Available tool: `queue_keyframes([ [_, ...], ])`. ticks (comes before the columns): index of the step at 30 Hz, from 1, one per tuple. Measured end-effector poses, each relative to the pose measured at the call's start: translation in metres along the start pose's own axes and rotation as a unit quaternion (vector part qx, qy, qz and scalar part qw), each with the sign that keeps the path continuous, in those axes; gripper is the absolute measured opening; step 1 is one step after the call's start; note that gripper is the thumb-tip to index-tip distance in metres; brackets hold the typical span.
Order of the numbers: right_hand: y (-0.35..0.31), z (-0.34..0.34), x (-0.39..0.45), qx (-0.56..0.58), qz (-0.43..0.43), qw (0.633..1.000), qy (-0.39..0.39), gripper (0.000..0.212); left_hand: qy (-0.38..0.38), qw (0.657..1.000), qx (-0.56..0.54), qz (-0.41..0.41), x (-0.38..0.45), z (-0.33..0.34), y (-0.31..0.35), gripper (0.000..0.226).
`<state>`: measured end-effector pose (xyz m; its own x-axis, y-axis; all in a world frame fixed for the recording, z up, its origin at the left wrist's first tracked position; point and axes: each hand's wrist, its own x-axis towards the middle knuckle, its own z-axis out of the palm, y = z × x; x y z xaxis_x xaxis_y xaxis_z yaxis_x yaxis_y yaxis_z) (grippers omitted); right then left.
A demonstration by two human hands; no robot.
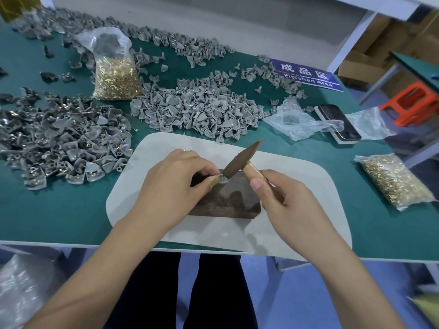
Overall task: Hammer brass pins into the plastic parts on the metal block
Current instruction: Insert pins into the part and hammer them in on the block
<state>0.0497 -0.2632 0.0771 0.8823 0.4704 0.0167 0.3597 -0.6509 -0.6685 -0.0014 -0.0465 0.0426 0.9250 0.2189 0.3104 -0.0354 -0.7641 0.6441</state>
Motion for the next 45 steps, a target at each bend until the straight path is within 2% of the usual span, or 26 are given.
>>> queue_keyframes([
  [2,0.003,-0.004,0.000,0.017,0.017,1.000,-0.008,0.035,-0.006,0.999,0.040,0.011,0.000,-0.001,0.002,0.004],
  [5,0.001,-0.005,-0.005,0.025,0.005,0.999,0.044,0.034,-0.014,0.996,0.087,0.023,0.000,-0.001,0.006,0.009],
  [7,-0.003,-0.002,-0.010,0.004,-0.005,0.997,0.078,0.032,-0.019,0.994,0.103,0.025,0.001,0.000,0.007,0.010],
  [10,-0.007,0.003,-0.016,-0.042,-0.009,0.996,0.084,0.037,-0.023,0.993,0.113,0.019,0.001,0.001,0.008,0.012],
  [15,-0.013,0.011,-0.019,-0.057,-0.005,0.993,0.102,0.031,-0.030,0.993,0.112,0.010,0.002,0.000,0.008,0.012],
  [18,-0.015,0.011,-0.018,-0.109,0.010,0.992,0.056,0.030,-0.032,0.993,0.113,0.014,0.003,-0.002,0.008,0.010],
  [22,-0.016,0.011,-0.018,-0.067,0.001,0.990,0.125,0.031,-0.034,0.994,0.101,0.014,0.002,-0.002,0.008,0.009],
  [23,-0.017,0.012,-0.018,-0.062,0.003,0.990,0.123,0.031,-0.032,0.995,0.096,0.013,0.001,-0.002,0.007,0.009],
  [26,-0.016,0.009,-0.014,-0.097,0.015,0.994,0.049,0.030,-0.021,0.997,0.072,0.016,0.001,-0.002,0.006,0.009],
  [30,-0.014,0.005,-0.012,-0.067,-0.003,0.992,0.110,0.029,-0.013,0.999,0.050,0.018,0.002,-0.002,0.005,0.009],
  [33,-0.013,0.008,-0.013,-0.093,0.011,0.994,0.061,0.029,-0.016,0.998,0.047,0.025,0.004,-0.003,0.002,0.012],
  [35,-0.010,0.007,-0.011,-0.109,0.006,0.991,0.075,0.028,-0.026,0.998,0.052,0.033,0.006,-0.003,0.000,0.013],
  [37,-0.010,0.007,-0.011,-0.077,-0.001,0.991,0.109,0.027,-0.032,0.998,0.049,0.039,0.008,-0.004,-0.002,0.012],
  [40,-0.011,0.009,-0.012,-0.093,0.006,0.994,0.061,0.030,-0.030,0.997,0.046,0.052,0.008,-0.003,-0.003,0.012],
  [44,-0.011,0.012,-0.014,-0.068,-0.012,0.989,0.131,0.031,-0.032,0.997,0.035,0.064,0.010,-0.003,-0.005,0.010],
  [45,-0.013,0.013,-0.016,-0.066,-0.004,0.990,0.123,0.030,-0.031,0.997,0.032,0.066,0.010,-0.003,-0.006,0.010],
])
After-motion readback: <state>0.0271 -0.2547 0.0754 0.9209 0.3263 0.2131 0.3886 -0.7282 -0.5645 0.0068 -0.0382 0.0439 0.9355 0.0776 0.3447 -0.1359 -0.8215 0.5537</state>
